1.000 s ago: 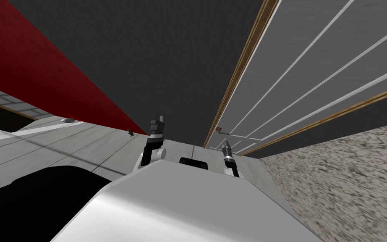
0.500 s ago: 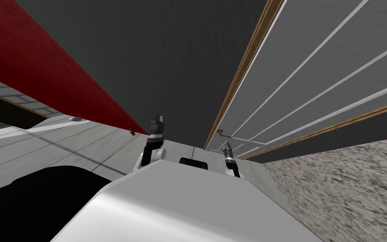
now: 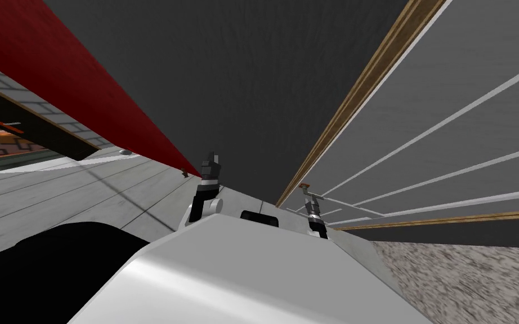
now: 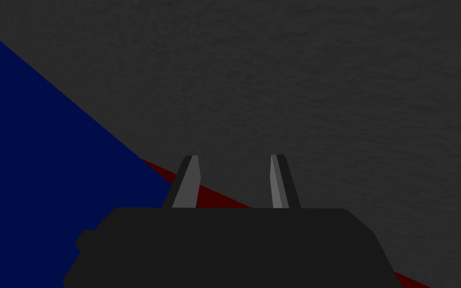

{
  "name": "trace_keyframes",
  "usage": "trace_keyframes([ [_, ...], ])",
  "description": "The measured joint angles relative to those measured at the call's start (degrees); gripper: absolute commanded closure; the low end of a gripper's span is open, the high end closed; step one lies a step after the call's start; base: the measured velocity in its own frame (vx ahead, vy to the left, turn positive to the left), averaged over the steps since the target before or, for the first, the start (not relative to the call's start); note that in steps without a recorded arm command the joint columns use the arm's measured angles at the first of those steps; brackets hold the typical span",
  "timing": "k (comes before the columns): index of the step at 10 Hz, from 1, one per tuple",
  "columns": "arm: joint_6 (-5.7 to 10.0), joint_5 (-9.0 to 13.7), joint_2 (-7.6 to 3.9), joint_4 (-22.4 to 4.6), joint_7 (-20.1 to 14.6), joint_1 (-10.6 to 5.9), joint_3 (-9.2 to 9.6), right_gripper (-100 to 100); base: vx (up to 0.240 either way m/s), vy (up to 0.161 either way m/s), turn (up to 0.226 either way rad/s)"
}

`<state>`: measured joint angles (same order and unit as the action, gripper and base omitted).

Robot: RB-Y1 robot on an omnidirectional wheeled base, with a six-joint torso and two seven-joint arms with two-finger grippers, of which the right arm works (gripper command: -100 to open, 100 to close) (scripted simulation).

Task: Pull the door open

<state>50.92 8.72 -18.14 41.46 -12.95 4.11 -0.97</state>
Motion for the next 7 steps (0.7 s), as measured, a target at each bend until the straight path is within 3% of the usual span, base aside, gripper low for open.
trace_keyframes([
  [2,0.99,0.8,-0.51,-1.1,-0.3,0.61,-1.27,-100,0.122,-0.027,0.117],
  [3,1.08,0.8,-0.54,-1.1,-0.3,0.57,-1.33,100,-0.010,0.004,-0.034],
  [7,0.88,0.8,-0.53,-1.1,-0.3,0.62,-1.28,100,-0.017,0.004,-0.001],
])
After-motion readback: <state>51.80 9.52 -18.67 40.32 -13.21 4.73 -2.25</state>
